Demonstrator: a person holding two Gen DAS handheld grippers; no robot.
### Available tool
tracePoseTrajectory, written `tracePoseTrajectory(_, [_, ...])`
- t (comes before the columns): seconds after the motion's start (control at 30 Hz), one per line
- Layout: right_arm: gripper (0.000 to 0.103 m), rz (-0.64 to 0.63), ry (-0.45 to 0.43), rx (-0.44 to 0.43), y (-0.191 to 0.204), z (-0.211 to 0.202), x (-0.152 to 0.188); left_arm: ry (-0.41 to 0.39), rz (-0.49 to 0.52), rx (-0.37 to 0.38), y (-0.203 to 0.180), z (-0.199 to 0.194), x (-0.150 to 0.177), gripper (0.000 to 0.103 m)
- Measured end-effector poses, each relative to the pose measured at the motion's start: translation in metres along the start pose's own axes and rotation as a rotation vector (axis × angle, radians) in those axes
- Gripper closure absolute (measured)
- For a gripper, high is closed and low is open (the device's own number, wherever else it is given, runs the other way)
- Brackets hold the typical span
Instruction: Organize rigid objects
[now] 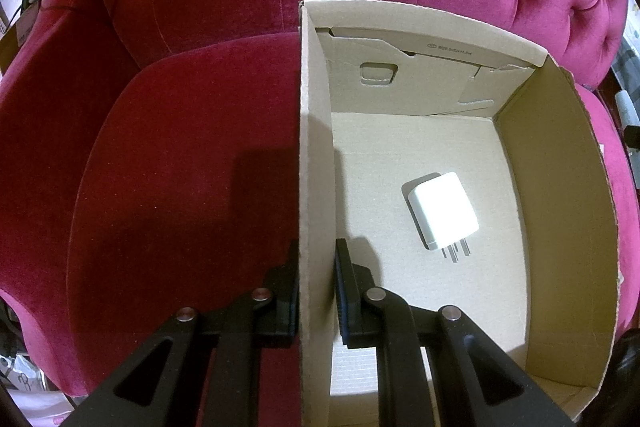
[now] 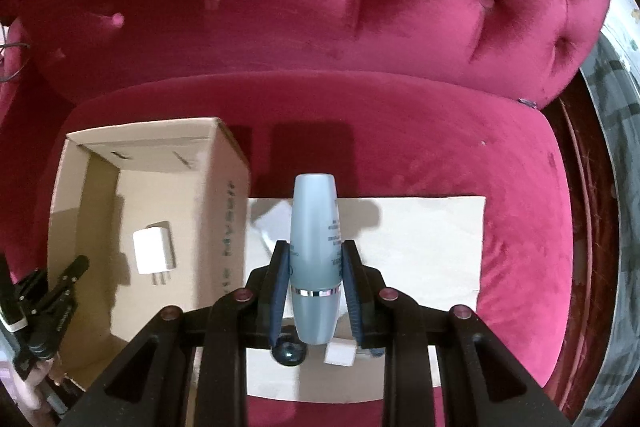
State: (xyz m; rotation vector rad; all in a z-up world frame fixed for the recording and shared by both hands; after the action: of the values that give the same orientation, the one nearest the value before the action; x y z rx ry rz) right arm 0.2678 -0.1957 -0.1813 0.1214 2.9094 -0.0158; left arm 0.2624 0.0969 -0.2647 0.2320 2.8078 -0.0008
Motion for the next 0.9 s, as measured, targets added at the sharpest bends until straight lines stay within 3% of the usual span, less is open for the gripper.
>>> tracePoseTrajectory(0.53, [0.076,-0.095,-0.008,-0.089,0.078,-0.013,-0.008,0.001,-0.001,0.004,0.001,-0.001,-0.001,0.088])
tracePoseTrajectory(0.9, [0.076,-0.143,0.015,-0.129,0.125,0.005,-0.005,0.003,-0.001,0.007,0.003,0.001,-0.001,0.088])
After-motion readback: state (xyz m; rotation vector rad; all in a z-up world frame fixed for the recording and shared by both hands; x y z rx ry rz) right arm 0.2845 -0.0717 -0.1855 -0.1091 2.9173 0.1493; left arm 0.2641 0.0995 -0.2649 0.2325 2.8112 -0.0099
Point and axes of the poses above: each gripper's, at about its wrist camera, not at the fingertips, and z roughly the way its jaws point, y to its left, x to its underside, the point moved 10 cm from there along z, roughly the way its jaws point, and after that the axes turned 4 degrees about y, right-handed, at the moved point
